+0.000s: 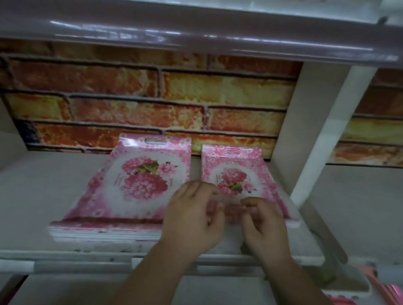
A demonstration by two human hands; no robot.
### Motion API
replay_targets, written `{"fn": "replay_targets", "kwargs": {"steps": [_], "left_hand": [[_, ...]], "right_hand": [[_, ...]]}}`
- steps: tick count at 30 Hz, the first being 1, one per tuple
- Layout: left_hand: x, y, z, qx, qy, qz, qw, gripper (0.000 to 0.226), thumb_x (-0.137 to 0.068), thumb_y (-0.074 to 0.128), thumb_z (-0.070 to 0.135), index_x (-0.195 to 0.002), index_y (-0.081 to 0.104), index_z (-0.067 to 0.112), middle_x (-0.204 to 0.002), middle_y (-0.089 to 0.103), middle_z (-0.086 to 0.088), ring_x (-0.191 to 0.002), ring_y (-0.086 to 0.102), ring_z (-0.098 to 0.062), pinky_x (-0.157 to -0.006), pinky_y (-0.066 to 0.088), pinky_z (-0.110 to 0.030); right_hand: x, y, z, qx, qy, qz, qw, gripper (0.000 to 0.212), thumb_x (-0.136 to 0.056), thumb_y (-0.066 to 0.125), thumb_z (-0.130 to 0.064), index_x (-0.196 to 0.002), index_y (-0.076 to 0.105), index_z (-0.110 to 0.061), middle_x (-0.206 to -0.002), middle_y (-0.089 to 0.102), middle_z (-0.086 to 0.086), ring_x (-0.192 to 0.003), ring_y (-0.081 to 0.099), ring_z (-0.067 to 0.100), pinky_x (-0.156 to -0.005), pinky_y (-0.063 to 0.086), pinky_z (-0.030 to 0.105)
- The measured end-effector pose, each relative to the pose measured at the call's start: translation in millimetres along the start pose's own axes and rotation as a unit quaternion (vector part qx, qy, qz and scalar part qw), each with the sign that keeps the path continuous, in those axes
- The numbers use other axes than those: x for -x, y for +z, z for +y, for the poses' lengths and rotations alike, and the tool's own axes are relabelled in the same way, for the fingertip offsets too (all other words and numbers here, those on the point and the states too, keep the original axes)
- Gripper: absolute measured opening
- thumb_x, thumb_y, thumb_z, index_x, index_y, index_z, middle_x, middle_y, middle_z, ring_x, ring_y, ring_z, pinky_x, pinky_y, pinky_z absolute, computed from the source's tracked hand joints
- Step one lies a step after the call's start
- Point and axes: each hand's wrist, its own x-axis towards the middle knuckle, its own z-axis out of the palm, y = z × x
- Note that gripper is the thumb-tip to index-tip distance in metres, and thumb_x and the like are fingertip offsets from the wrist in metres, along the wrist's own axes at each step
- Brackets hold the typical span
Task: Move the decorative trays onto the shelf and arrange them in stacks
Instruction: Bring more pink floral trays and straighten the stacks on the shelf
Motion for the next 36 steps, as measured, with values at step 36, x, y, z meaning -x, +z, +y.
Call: {"fn": "replay_targets", "kwargs": {"steps": [36], "left_hand": [[-18.3, 113.5, 23.1, -0.156, -0.068, -0.065, 0.983, 0.036, -0.093, 0.051, 0.039, -0.067, 0.065, 0.018, -0.063, 0.066, -0.003, -0.06, 0.064, -0.032, -0.057, 0.045, -0.031]], "right_hand": [[-37.9, -21.8, 77.7, 0.234, -0.106, 0.06, 0.965, 0.033, -0.083, 0.057, -0.045, -0.058, 0.061, -0.023, -0.058, 0.06, -0.002, -0.053, 0.056, 0.024, -0.059, 0.028, 0.025]]}}
